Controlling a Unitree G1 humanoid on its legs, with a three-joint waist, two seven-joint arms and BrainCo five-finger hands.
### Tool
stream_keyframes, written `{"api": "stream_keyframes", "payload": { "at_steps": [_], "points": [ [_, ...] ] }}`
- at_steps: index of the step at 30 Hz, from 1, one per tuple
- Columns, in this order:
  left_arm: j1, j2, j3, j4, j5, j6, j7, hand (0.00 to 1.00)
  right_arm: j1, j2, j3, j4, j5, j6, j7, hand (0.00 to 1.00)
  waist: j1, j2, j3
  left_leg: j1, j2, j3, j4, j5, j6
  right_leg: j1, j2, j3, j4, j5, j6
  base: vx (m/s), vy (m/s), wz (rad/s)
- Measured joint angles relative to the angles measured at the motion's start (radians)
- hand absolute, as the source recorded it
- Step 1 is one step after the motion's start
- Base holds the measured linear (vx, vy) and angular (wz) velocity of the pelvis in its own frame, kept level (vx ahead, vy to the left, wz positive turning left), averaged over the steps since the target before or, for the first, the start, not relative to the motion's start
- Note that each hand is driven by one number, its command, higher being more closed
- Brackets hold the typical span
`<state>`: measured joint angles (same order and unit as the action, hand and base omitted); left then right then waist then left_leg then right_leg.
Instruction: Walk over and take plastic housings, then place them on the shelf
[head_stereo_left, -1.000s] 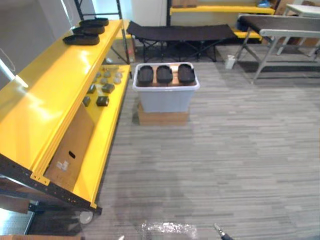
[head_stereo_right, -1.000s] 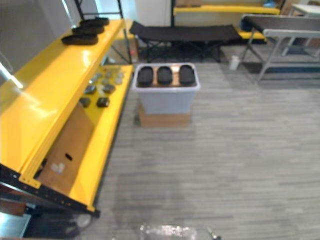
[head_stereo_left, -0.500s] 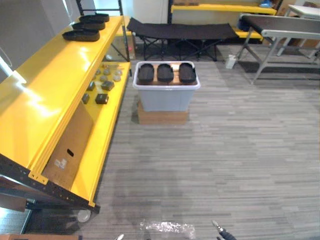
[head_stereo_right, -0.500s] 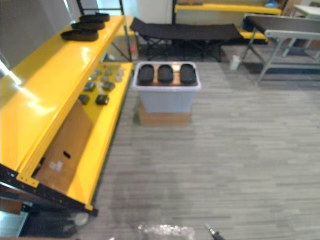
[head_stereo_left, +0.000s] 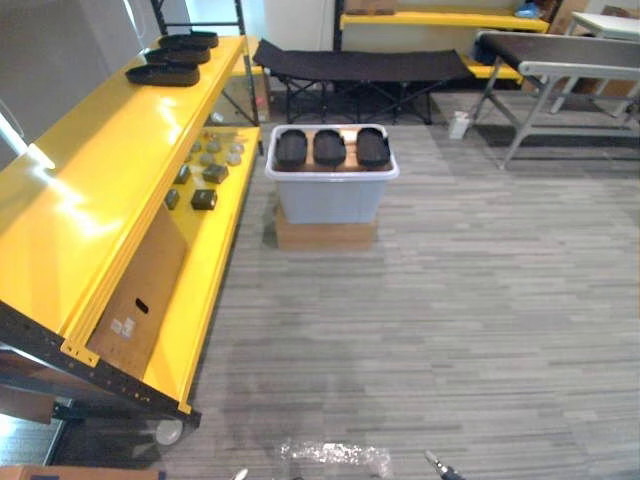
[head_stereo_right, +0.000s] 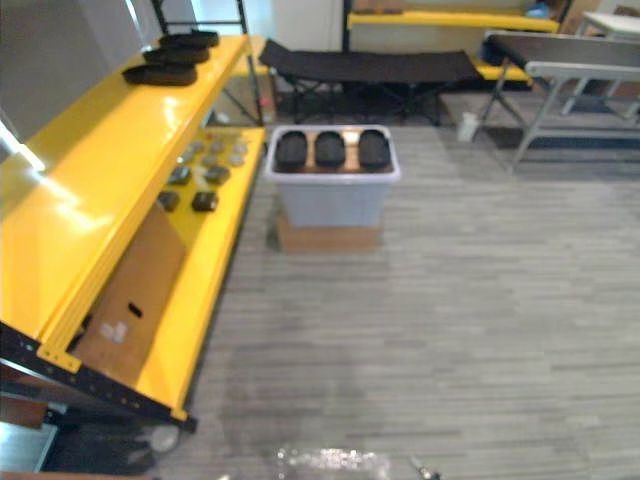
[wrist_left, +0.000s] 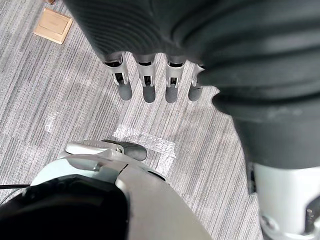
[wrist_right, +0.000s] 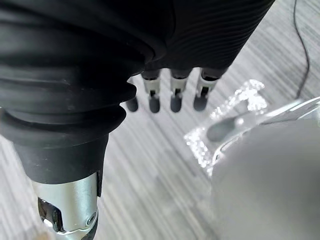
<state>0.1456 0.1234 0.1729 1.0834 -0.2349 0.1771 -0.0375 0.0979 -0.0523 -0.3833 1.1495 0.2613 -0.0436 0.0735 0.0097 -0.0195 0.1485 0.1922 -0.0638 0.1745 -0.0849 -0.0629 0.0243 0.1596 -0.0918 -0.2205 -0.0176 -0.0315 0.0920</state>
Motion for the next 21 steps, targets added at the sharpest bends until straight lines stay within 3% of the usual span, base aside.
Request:
{"api": "stream_keyframes", "payload": {
  "at_steps": [9, 14, 21],
  "points": [
    [-0.02, 0.002, -0.004, -0.002, 0.0, -0.001, 0.017, 0.0, -0.022, -0.004, 0.025, -0.005, -0.006, -0.002, -0.01, 0.0, 0.0, -0.001, 0.014, -0.054, 0.001, -0.001, 0.062, -0.015, -0.005, -0.048, -0.012, 0.001, 0.058, -0.003, -0.003, -0.02, -0.001, 0.01],
    [-0.066, 0.016, -0.041, -0.004, -0.002, -0.03, 0.037, 0.0, -0.062, -0.012, 0.058, -0.014, -0.023, -0.021, -0.013, 0.0, 0.005, 0.001, 0.068, -0.161, 0.003, -0.007, 0.212, -0.075, 0.021, -0.108, -0.03, 0.001, 0.125, -0.017, -0.005, -0.1, 0.015, 0.04],
    [-0.078, 0.024, -0.069, -0.011, 0.008, -0.034, 0.061, 0.0, -0.064, -0.015, 0.109, -0.031, -0.051, -0.045, -0.03, 0.0, 0.008, -0.007, 0.078, -0.213, 0.004, 0.0, 0.269, -0.105, 0.041, -0.138, -0.036, 0.003, 0.134, -0.028, 0.003, -0.03, 0.034, 0.0]
  ]
}}
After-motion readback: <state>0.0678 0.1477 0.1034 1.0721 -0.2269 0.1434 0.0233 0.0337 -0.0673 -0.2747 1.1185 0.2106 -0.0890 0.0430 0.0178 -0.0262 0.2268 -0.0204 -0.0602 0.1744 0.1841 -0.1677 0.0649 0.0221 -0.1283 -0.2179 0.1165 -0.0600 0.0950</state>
